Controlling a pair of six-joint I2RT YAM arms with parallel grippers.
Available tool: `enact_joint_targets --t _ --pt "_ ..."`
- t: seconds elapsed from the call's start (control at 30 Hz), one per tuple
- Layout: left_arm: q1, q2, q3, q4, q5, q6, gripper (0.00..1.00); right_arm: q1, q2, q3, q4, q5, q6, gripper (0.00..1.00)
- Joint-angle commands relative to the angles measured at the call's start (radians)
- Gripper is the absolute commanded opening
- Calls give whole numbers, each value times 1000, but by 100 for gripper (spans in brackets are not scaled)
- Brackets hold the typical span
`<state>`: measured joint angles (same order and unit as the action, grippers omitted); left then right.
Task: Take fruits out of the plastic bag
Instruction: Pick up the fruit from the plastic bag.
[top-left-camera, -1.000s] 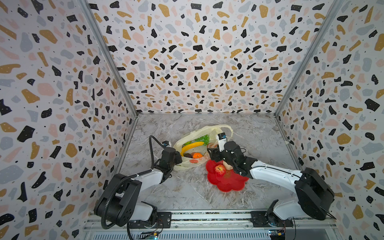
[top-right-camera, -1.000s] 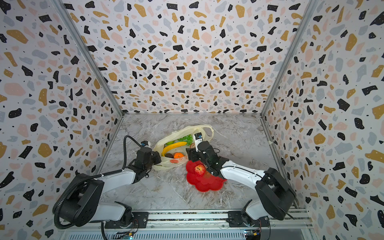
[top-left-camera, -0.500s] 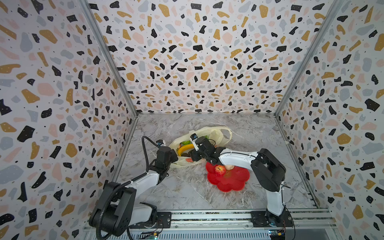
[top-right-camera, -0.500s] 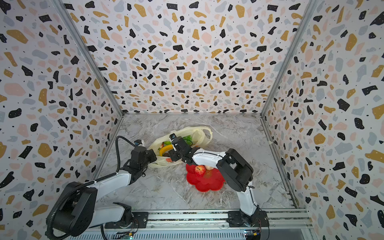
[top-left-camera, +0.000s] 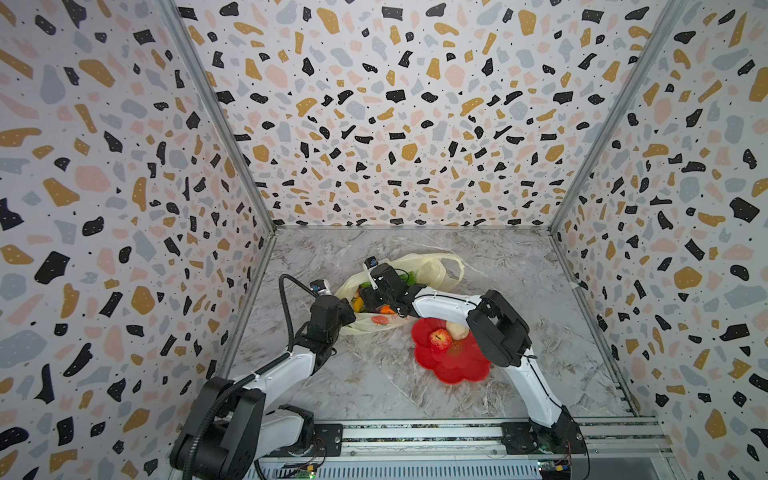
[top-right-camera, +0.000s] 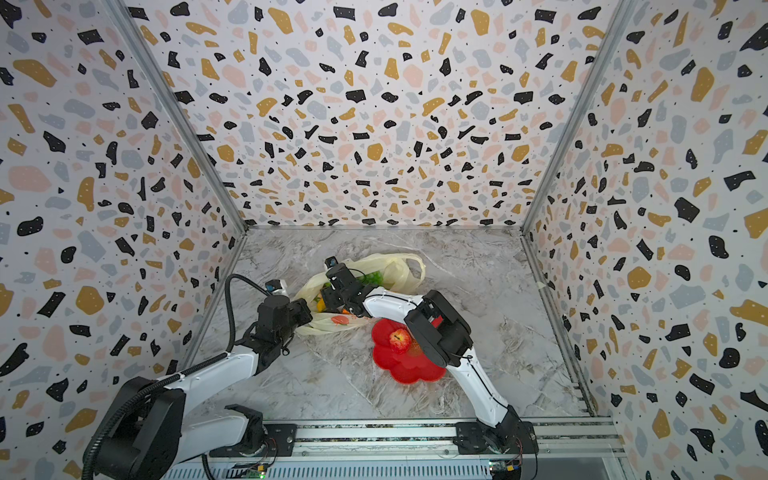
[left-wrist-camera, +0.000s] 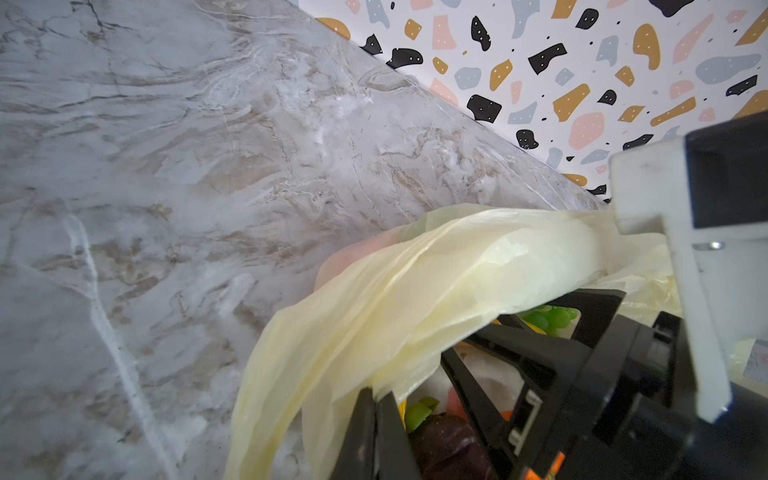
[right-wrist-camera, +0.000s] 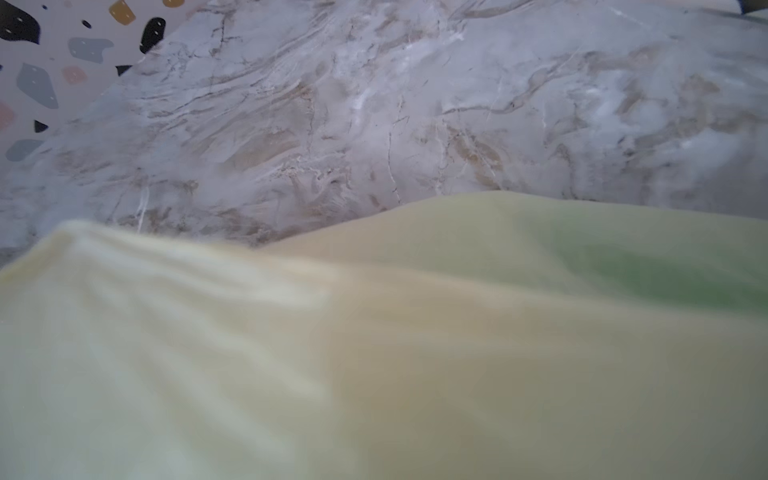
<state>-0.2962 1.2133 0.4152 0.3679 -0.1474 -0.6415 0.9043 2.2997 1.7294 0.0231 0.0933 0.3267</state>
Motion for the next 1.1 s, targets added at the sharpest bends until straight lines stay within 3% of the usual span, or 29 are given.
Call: enact_joint_targets --t 0.0,0.17,0.37,1.0,1.07 --pt "4 -6 -17 52 17 -9 5 -2 8 83 -46 59 6 79" --pt "3 -12 -21 58 22 -7 5 -4 51 153 -79 124 -2 89" --pt "4 -17 -24 69 28 -4 5 -8 112 251 -131 147 -7 92" --pt "3 -29 -31 78 29 -1 5 -45 242 414 -226 100 21 83" --pt "4 -29 -31 77 25 -1 5 -45 245 431 -242 99 15 79"
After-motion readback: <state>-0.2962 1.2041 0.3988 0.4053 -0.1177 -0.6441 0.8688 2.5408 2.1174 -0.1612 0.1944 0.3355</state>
